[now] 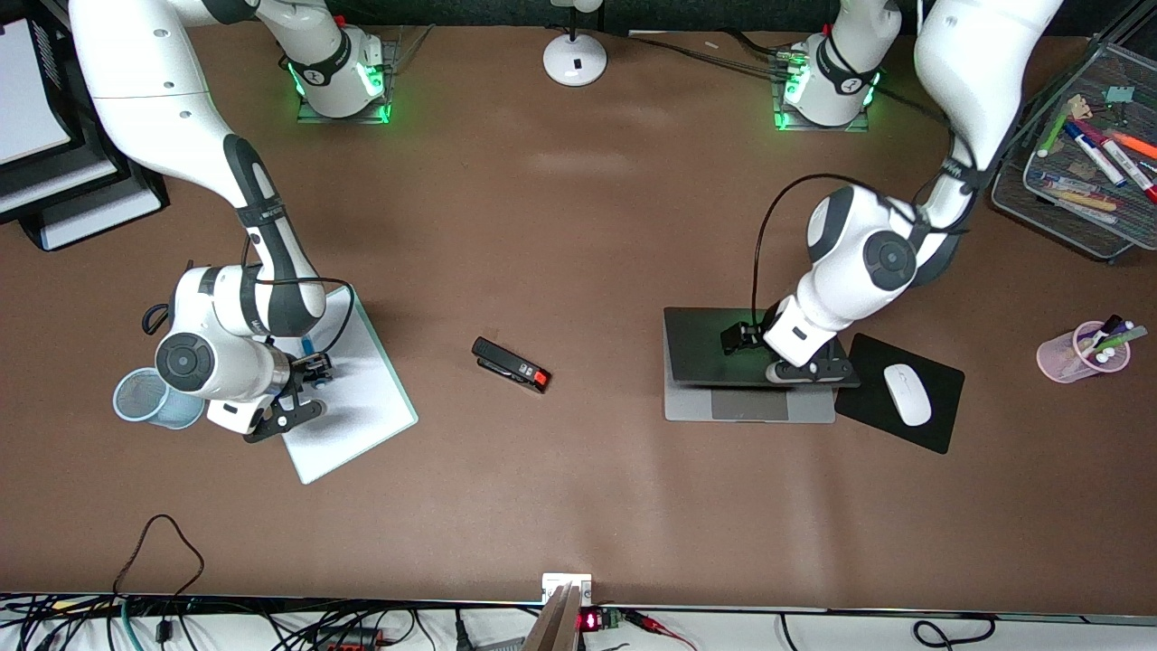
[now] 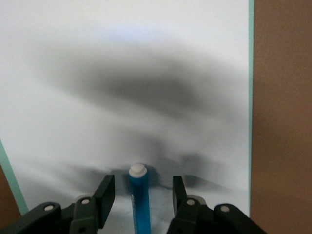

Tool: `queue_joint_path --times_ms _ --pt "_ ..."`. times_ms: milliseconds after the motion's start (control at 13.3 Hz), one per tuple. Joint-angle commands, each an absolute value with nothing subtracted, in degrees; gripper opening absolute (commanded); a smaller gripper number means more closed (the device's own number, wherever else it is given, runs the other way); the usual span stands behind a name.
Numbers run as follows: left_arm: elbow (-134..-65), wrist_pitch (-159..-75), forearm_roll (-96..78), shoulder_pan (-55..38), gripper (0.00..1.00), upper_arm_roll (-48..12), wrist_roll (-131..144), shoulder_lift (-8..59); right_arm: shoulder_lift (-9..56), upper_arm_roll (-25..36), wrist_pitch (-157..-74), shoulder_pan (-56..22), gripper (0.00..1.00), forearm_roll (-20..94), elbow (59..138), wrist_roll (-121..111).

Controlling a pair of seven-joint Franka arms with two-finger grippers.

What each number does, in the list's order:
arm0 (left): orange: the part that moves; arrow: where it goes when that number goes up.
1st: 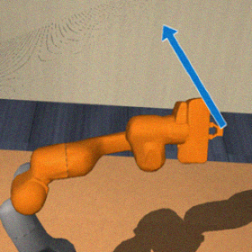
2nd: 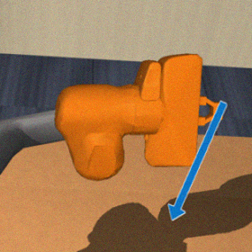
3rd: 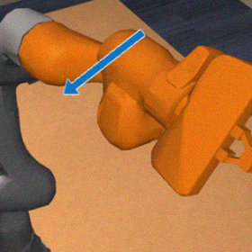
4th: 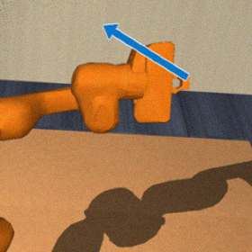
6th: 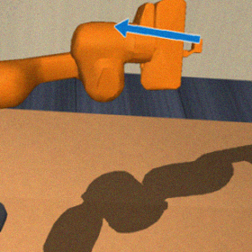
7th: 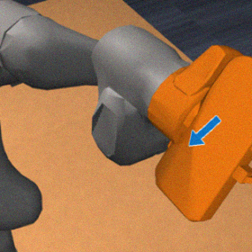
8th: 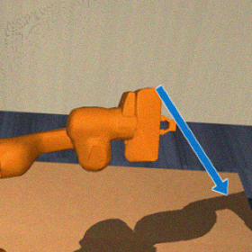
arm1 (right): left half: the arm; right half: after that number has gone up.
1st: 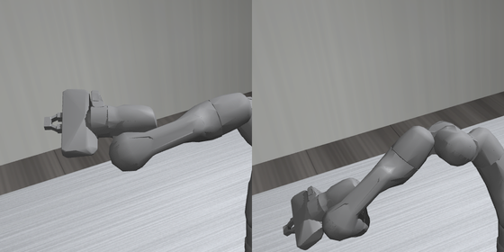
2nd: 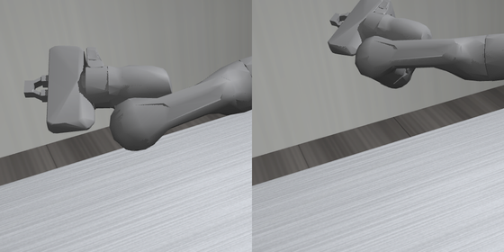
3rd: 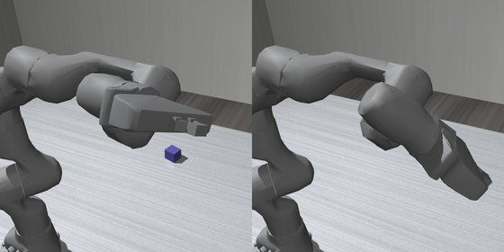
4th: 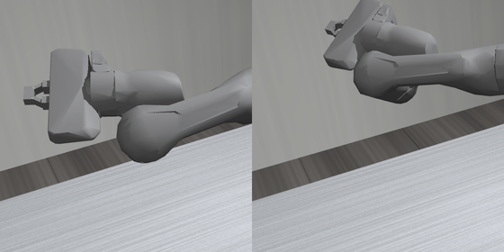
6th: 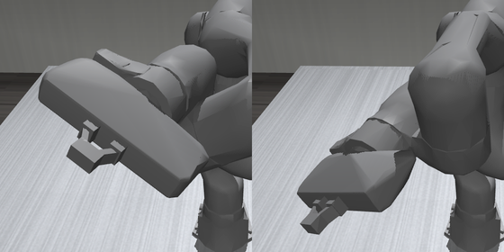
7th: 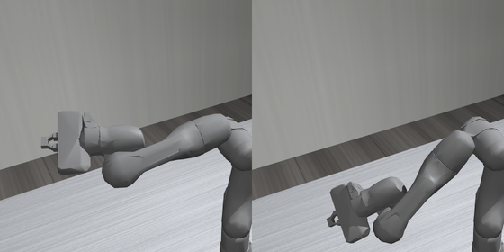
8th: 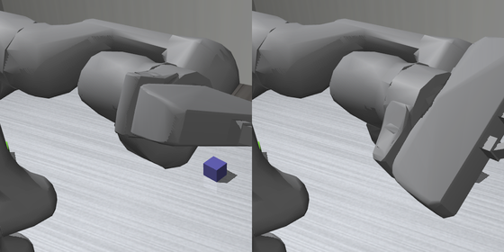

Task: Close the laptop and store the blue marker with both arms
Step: 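Push the laptop lid down shut with the left gripper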

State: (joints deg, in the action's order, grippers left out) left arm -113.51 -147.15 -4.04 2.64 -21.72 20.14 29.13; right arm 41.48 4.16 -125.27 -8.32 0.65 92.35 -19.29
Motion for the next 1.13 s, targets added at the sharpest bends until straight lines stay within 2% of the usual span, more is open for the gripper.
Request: queue_joint_path --times_ms 0,451,751,901,1052 --pt "-111.53 -150.64 -4.39 2.46 1.0 -21.8 19.69 33.3 40.78 3.96 -125.42 -7.73 0.56 1.49 93.25 -20.57" --pt "-110.39 -151.53 -4.13 2.72 1.0 -21.18 19.95 35.51 41.13 3.96 -125.51 -7.65 0.51 1.49 93.25 -20.74" --pt "-108.99 -144.95 -4.04 3.07 1.0 -20.66 19.86 31.3 41.48 3.96 -125.68 -7.65 0.5 1.49 93.16 -20.74" --pt "-108.98 -142.83 -4.04 3.25 1.0 -20.39 19.86 28.67 41.57 3.96 -125.77 -7.73 0.45 1.49 93.16 -20.74" --pt "-108.9 -140.37 -3.96 4.21 1.0 -20.3 19.78 26.03 41.57 3.96 -125.77 -7.73 0.45 1.49 93.08 -20.74"
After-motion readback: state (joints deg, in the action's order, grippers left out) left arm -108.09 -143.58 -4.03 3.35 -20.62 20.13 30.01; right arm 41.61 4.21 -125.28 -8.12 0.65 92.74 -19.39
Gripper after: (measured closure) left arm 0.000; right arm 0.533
